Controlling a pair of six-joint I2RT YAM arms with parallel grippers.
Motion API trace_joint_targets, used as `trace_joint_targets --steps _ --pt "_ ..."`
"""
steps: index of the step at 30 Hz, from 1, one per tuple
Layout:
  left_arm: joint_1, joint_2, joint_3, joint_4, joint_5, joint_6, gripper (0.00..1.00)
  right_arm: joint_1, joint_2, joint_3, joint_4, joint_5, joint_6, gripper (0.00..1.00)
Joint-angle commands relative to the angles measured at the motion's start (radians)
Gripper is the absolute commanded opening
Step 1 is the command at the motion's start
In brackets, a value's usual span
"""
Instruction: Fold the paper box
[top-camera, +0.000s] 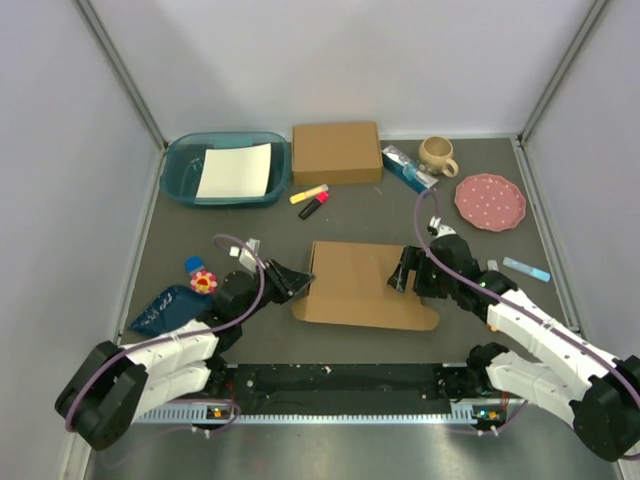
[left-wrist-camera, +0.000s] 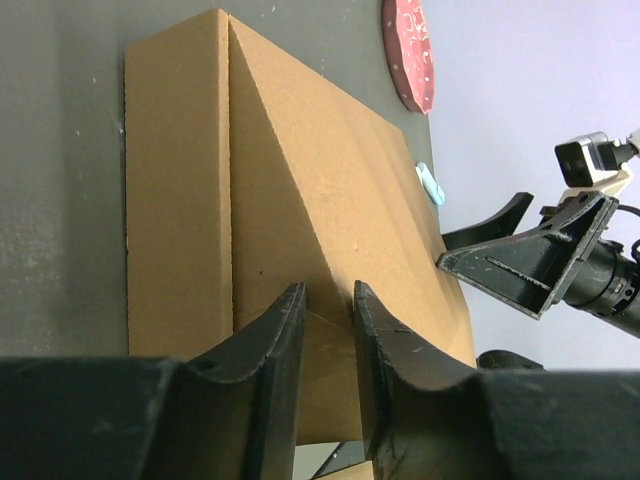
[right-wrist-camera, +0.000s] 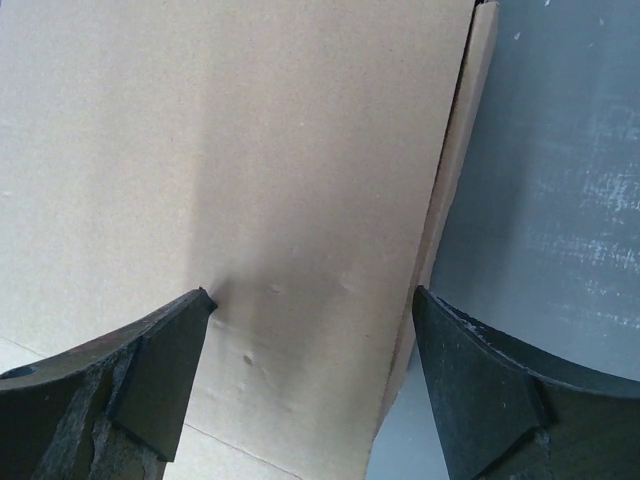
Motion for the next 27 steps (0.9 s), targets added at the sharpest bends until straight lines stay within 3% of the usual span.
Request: trace_joint_targets --steps 1,6,10,17,27 --pt "-0.009 0.028 -0.008 -0.070 0.104 -0.013 0.34 -0.002 0.000 -0.014 0.042 -0.034 0.016 0.84" --pt "-0.009 -0.043 0.018 -0.194 0.039 0.051 0.52 -0.002 -0.015 -0.014 0.040 -0.022 0.017 0.86" --pt "-0.009 -0.118 0.039 -0.308 -0.046 0.099 0.56 -0.002 -0.027 -0.012 0.034 -0.012 0.019 0.86" --pt "-0.009 -0.117 0.078 -0.360 -0.022 0.148 0.54 -0.002 -0.013 -0.014 0.036 -0.017 0.020 0.86" --pt "-0.009 -0.060 0.045 -0.273 0.125 0.054 0.54 -0.002 -0.016 -0.028 0.051 -0.026 0.035 0.87"
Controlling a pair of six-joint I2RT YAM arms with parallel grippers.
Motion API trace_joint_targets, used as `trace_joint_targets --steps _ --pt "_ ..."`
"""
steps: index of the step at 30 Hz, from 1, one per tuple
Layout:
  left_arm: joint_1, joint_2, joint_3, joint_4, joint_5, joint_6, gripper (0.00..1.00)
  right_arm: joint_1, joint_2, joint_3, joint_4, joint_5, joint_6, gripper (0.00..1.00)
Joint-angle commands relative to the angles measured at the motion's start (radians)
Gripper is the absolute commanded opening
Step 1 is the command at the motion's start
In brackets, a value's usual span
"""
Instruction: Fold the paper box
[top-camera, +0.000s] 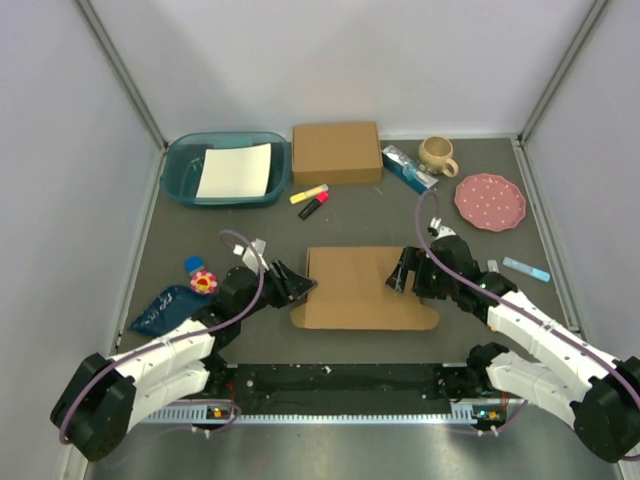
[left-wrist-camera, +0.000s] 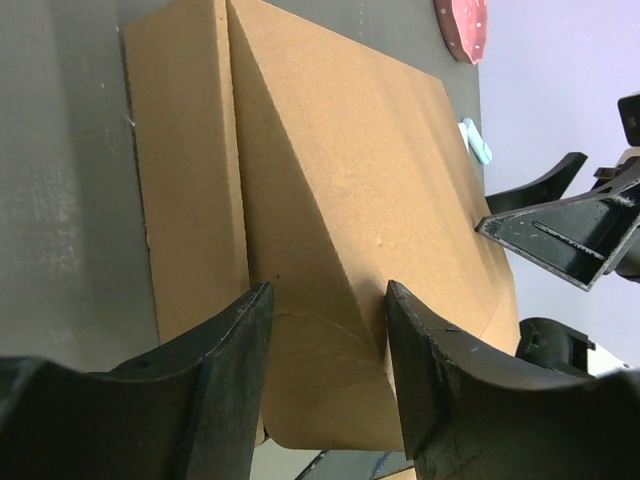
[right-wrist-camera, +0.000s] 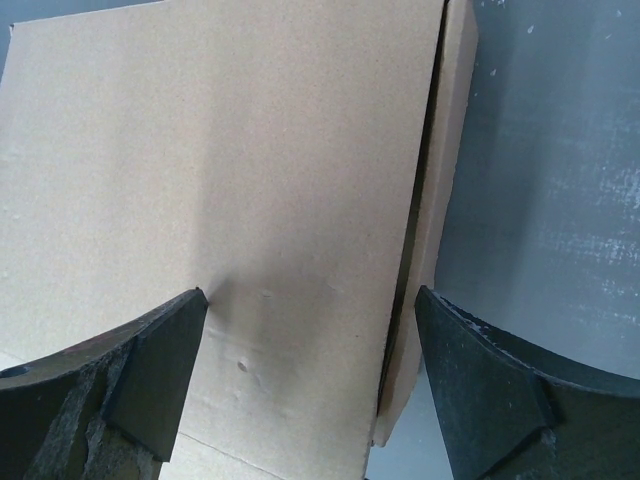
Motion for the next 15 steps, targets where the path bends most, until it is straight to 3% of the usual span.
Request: trace_joint_targets --steps 1,4,15 --pt "-0.006 0.028 -0.036 0.042 0.099 -0.067 0.53 -0.002 -0.008 -0.019 0.037 -0.013 0.023 0.87" --pt "-0.006 0.045 -0.067 0.126 0.132 -0.138 0.52 -0.002 -0.011 -0.030 0.048 -0.015 0.028 0.87" --pt "-0.006 0.057 -0.081 0.203 0.154 -0.258 0.53 -0.002 -0.014 -0.036 0.052 -0.013 0.029 0.87"
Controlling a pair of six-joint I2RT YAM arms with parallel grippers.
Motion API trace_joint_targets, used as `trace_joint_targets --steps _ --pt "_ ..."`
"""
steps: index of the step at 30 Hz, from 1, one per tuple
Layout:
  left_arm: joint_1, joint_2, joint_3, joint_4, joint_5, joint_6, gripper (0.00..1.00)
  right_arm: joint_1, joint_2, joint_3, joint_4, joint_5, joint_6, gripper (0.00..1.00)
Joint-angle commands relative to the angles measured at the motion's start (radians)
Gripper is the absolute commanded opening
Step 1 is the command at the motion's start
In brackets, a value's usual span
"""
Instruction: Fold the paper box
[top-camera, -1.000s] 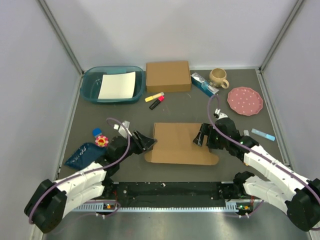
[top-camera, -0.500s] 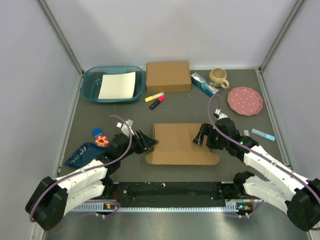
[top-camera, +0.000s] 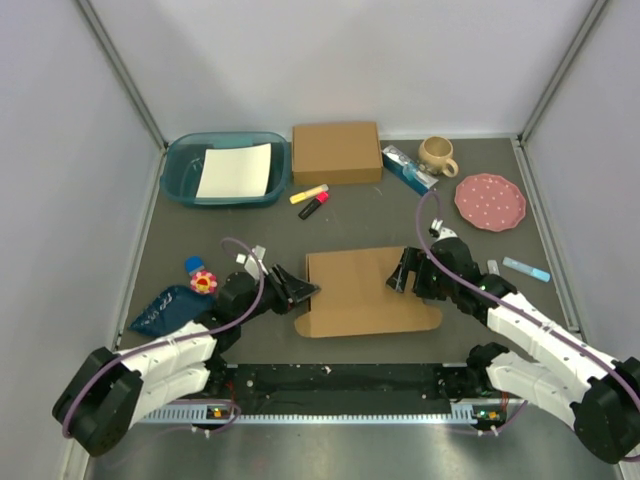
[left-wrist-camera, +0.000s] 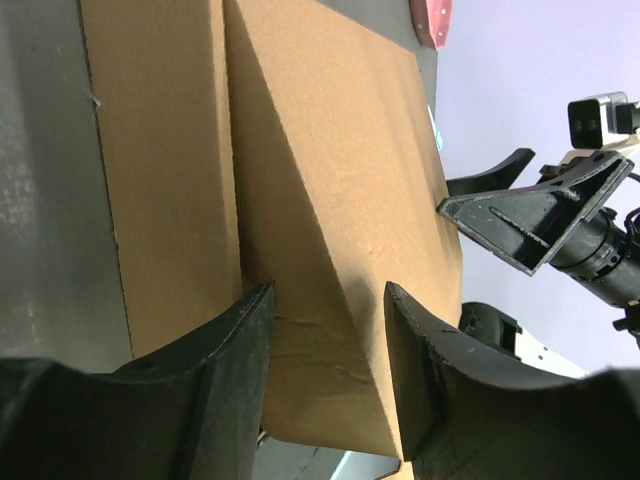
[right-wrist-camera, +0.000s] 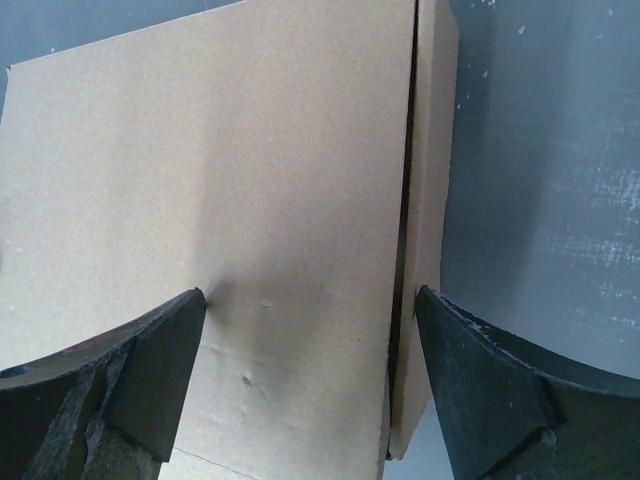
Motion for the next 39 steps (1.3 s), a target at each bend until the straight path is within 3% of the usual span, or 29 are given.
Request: trace_joint_targets --steps 1,4,9,14,17,21,27,30,33,34,35,36,37,39 --pt "-0.008 0.030 -0.026 0.100 0.075 -0.100 0.53 -0.002 -0.008 -0.010 0.024 -0.021 0.016 0.87" --pt "-0.006 0.014 -0.014 0.091 0.070 -0.085 0.53 -0.002 -0.010 -0.012 0.024 -0.021 0.015 0.87" --pt "-0.003 -0.052 0.061 -0.057 0.007 -0.005 0.53 -0.002 -0.025 -0.021 0.023 -0.017 0.013 0.87" --pt "-0.005 -0.068 0.167 -0.318 -0.020 0.168 0.52 -0.002 -0.046 -0.024 0.017 -0.001 0.007 0.87" --pt "-0.003 -0.122 0.227 -0.516 -0.169 0.294 0.52 -0.002 -0.071 0.005 -0.025 0.023 -0.011 0.87" --pt "-0.005 -0.177 0.267 -0.617 -0.324 0.439 0.52 -0.002 -0.080 0.057 -0.086 0.043 -0.054 0.87" --pt "-0.005 -0.220 0.361 -0.816 -0.577 0.524 0.53 -0.002 -0.117 0.187 -0.241 0.190 -0.145 0.87" --pt "-0.005 -0.292 0.387 -0.752 -0.591 0.530 0.53 -0.002 -0.146 0.246 -0.229 0.212 -0.166 0.86" --pt "-0.005 -0.352 0.321 -0.552 -0.426 0.483 0.50 -0.002 -0.180 0.203 -0.087 0.099 -0.145 0.73" --pt "-0.005 -0.355 0.295 -0.389 -0.381 0.456 0.49 -0.002 -0.181 0.163 -0.056 0.070 -0.128 0.67" --pt "-0.005 -0.349 0.249 -0.308 -0.331 0.426 0.48 -0.004 -0.178 0.140 -0.021 0.007 -0.116 0.57" --pt "-0.005 -0.317 0.229 -0.244 -0.239 0.373 0.45 -0.002 -0.174 0.116 0.036 -0.021 -0.092 0.37" --pt "-0.006 -0.290 0.217 -0.138 -0.170 0.348 0.44 -0.002 -0.168 0.064 0.061 -0.044 -0.075 0.27" --pt "-0.006 -0.192 0.198 -0.079 -0.071 0.310 0.42 -0.002 -0.146 0.010 0.101 -0.093 -0.039 0.10"
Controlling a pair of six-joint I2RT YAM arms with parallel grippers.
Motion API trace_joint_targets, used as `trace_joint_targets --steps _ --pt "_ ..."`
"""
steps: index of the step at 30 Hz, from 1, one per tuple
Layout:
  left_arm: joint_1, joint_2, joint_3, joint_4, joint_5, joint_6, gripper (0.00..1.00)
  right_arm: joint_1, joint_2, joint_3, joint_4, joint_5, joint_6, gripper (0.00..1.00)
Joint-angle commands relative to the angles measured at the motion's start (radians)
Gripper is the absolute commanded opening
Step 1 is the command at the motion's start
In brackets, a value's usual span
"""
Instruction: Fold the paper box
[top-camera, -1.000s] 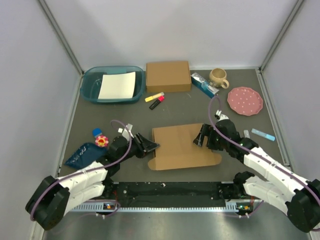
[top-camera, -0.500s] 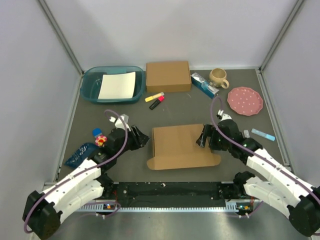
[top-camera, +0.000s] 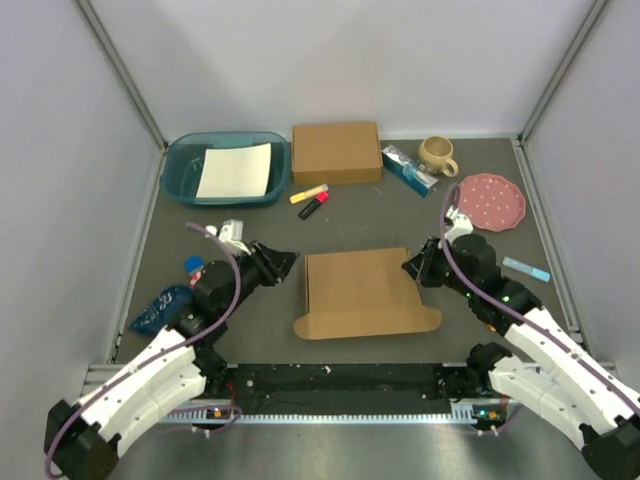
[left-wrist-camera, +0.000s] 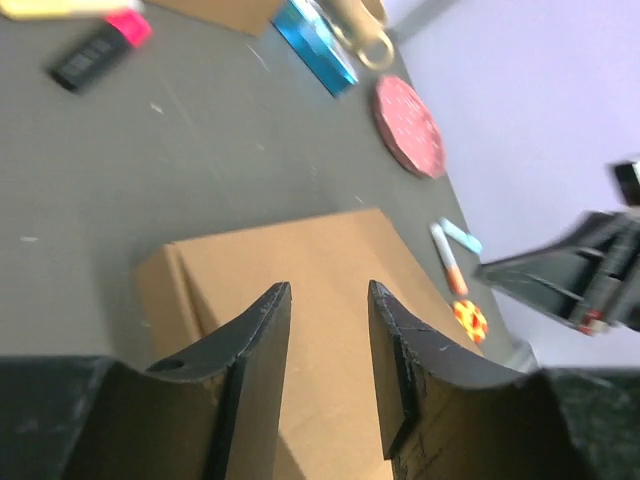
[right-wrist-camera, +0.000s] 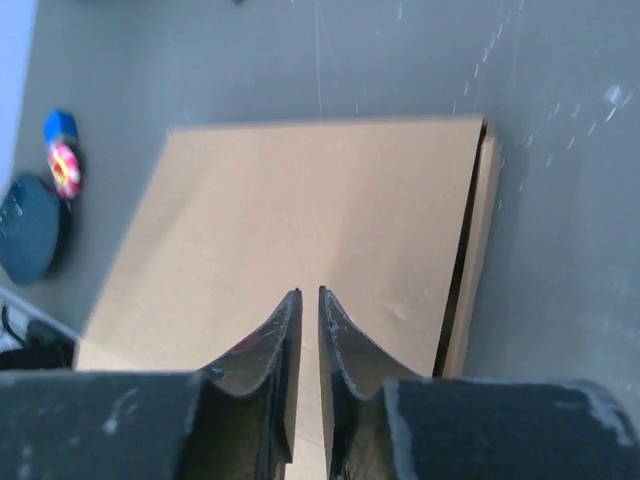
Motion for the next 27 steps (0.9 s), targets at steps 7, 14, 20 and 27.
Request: trace_joint_targets --steps 7,14,20,27 --pt "-0.064 0.343 -0.193 0.575 0.471 -0.190 0.38 -0.002 0.032 -0.316 0.221 -0.172 0.116 0.02" --pt "-0.108 0.343 -0.284 0.464 0.351 -0.121 0.38 -0.002 0.033 -0.386 0.227 -0.134 0.116 0.02" --pt "-0.109 0.383 -0.261 0.238 0.218 -0.039 0.36 -0.004 0.116 -0.394 0.219 -0.128 0.132 0.01" --pt "-0.104 0.090 -0.091 0.077 -0.035 0.024 0.48 -0.004 -0.063 -0.206 0.160 -0.097 0.087 0.37"
